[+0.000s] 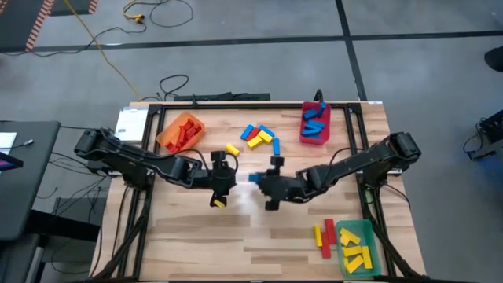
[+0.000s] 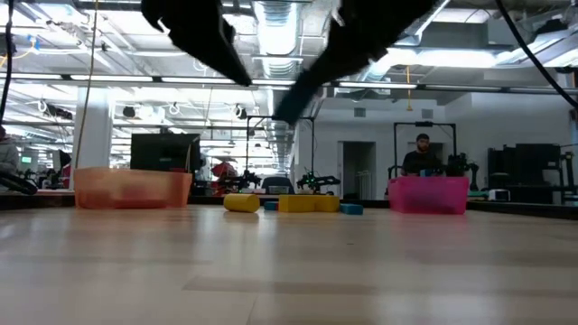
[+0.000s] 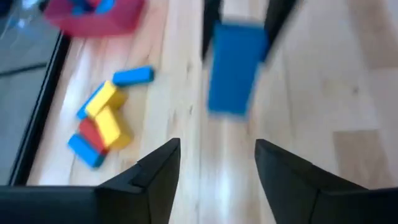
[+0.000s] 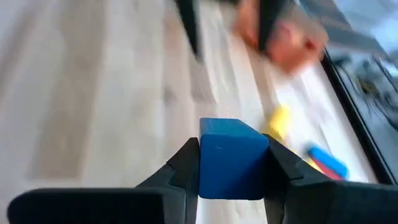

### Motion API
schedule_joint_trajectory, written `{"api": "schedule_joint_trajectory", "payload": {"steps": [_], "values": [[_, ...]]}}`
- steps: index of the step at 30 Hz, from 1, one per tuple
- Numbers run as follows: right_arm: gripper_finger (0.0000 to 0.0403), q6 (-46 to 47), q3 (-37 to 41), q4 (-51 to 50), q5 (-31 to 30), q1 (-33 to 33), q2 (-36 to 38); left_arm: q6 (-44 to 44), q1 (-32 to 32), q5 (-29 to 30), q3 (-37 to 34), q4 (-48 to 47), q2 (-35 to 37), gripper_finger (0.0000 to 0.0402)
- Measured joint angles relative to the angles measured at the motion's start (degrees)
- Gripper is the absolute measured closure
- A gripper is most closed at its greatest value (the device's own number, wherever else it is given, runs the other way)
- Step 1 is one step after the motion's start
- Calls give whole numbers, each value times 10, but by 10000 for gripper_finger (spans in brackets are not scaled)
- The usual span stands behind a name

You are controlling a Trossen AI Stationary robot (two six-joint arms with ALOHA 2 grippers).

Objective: Sort blocks
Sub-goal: Put the blue block into the red bin

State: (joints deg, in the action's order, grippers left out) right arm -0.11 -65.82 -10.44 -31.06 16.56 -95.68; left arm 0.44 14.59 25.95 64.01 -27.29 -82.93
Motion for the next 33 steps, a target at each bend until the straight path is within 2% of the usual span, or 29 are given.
{"api": "schedule_joint_trajectory", "payload": {"steps": [8,13,19,27,29,33], "values": [[282,71,0,-222,-18,-58,85,-48,4,5,-18,-47,6,190],[282,103,0,-334,-18,-119,165,-69,13,-23,-75,9,5,189],[281,121,0,-429,16,-225,243,-71,33,-49,-154,159,5,189],[280,73,29,-442,88,-371,268,-73,49,-49,-237,342,4,189],[280,57,43,-425,101,-400,268,-83,53,-49,-250,374,4,189],[280,39,72,-384,164,-458,261,-101,65,-49,-261,393,4,189]]}}
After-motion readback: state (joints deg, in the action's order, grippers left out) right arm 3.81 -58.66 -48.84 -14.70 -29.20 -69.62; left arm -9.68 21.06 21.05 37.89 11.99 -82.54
